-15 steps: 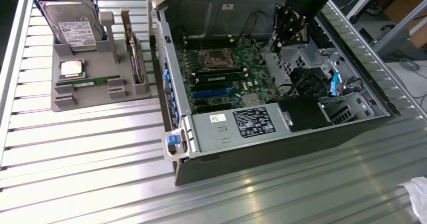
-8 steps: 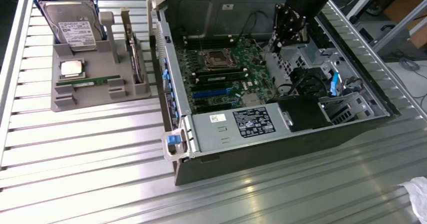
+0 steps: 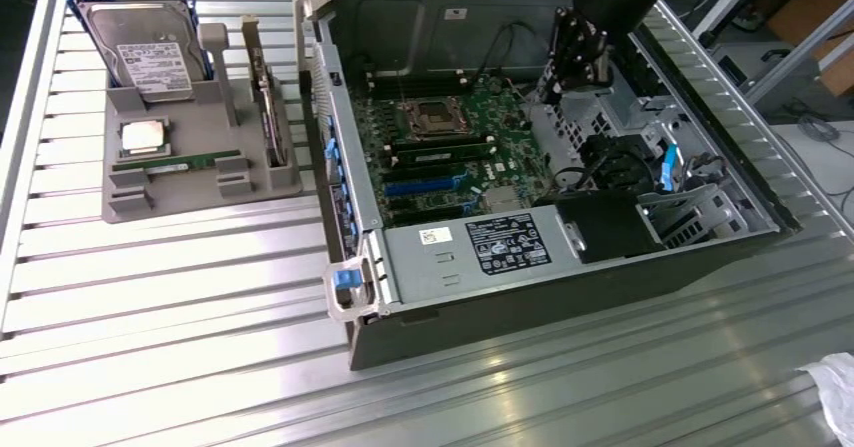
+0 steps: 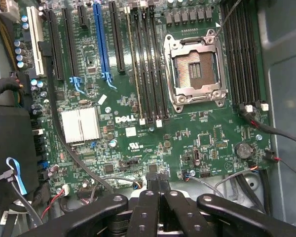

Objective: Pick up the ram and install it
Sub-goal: 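Press down the ram until it locks into place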

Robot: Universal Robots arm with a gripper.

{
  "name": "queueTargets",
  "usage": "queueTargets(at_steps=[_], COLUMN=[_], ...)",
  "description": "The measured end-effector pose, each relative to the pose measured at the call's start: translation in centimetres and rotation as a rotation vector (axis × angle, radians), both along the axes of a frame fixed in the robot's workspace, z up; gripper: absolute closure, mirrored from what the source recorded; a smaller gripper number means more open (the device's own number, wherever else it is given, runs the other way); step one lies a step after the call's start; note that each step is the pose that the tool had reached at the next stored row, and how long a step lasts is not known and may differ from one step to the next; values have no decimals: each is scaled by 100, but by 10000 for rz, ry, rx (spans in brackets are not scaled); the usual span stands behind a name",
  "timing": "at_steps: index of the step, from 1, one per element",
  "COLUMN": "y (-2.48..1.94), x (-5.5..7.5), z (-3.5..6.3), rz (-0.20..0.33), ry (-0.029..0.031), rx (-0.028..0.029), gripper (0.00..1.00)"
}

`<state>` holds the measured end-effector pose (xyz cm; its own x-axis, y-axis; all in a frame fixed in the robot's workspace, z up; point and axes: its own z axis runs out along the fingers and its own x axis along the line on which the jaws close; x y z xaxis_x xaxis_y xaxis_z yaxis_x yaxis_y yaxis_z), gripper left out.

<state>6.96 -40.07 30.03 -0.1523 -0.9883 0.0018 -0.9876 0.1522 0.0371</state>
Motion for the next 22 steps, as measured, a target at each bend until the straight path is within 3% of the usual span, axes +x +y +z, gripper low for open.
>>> queueTargets(at_steps=[6,22], y=[0,0], x=[0,0], z=[0,0], rz=[-562,-2815], ry=[0,0], rx=[1,0], gripper=[89,89])
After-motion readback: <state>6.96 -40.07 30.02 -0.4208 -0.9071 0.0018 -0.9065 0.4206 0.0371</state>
